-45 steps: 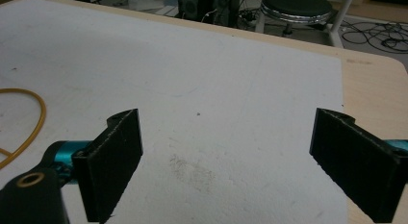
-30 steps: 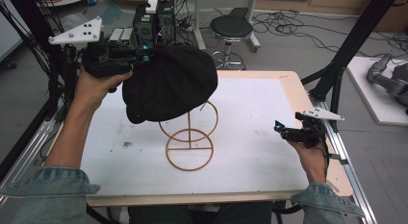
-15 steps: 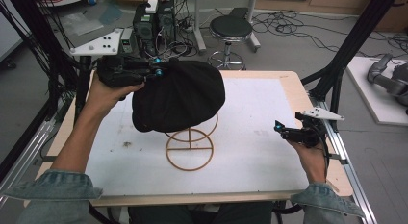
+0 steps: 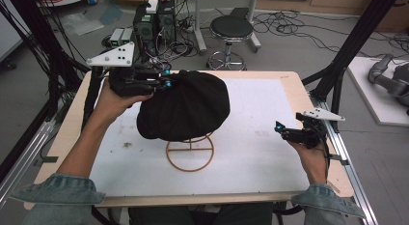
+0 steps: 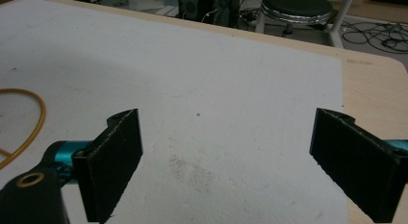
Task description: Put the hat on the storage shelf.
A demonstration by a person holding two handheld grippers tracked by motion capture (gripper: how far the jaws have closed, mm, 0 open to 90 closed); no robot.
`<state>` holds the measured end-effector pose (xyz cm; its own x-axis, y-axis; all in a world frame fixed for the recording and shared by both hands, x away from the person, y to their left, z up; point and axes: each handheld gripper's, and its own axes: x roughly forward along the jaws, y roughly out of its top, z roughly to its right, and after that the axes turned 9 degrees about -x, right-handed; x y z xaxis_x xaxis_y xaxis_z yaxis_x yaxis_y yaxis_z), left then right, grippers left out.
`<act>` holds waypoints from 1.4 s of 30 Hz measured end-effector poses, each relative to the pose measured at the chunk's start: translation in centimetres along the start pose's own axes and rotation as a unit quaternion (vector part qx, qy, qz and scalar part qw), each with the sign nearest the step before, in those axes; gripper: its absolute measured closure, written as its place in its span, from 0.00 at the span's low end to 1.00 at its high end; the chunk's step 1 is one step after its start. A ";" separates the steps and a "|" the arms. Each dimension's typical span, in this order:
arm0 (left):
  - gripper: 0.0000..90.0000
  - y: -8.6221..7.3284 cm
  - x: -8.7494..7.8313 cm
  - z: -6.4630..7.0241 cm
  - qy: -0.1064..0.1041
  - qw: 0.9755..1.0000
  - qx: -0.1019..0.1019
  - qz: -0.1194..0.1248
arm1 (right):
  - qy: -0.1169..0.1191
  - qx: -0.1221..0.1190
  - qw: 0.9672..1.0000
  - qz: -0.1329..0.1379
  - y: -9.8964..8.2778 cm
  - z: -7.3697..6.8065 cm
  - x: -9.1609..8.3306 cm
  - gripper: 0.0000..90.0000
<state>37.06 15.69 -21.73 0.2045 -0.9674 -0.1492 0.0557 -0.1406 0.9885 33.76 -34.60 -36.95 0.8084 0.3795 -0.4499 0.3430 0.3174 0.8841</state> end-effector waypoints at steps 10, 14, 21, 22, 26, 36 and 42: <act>0.92 -0.8 0.5 0.3 -0.002 1.000 -0.002 -0.011 | -0.001 -0.001 1.000 -0.002 0.0 0.0 0.0 0.12; 0.92 -1.0 0.6 0.3 -0.003 1.000 -0.003 -0.012 | 0.000 -0.002 1.000 -0.001 0.0 0.0 0.0 0.12; 0.91 -1.6 0.7 0.4 -0.002 1.000 -0.003 -0.015 | 0.000 -0.001 1.000 -0.001 0.0 0.0 0.0 0.12; 0.91 -1.7 0.7 0.4 -0.002 1.000 -0.003 -0.017 | 0.000 -0.001 1.000 -0.001 0.0 0.0 0.0 0.12; 0.89 -2.0 0.9 0.4 0.000 1.000 -0.006 -0.020 | 0.000 -0.001 1.000 -0.001 0.0 0.0 0.0 0.12; 0.80 -2.4 1.2 0.3 0.004 0.999 -0.008 -0.035 | 0.000 0.000 1.000 0.000 0.0 0.0 0.0 0.12; 0.76 -2.7 1.5 0.2 0.006 0.999 -0.014 -0.042 | 0.000 -0.001 1.000 0.001 0.0 0.1 0.0 0.12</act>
<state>37.06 14.61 -24.58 0.2088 -0.9499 -0.2327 0.1003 -0.2159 0.9713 33.79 -34.66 -36.92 0.8095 0.3802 -0.4474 0.3399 0.3178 0.8851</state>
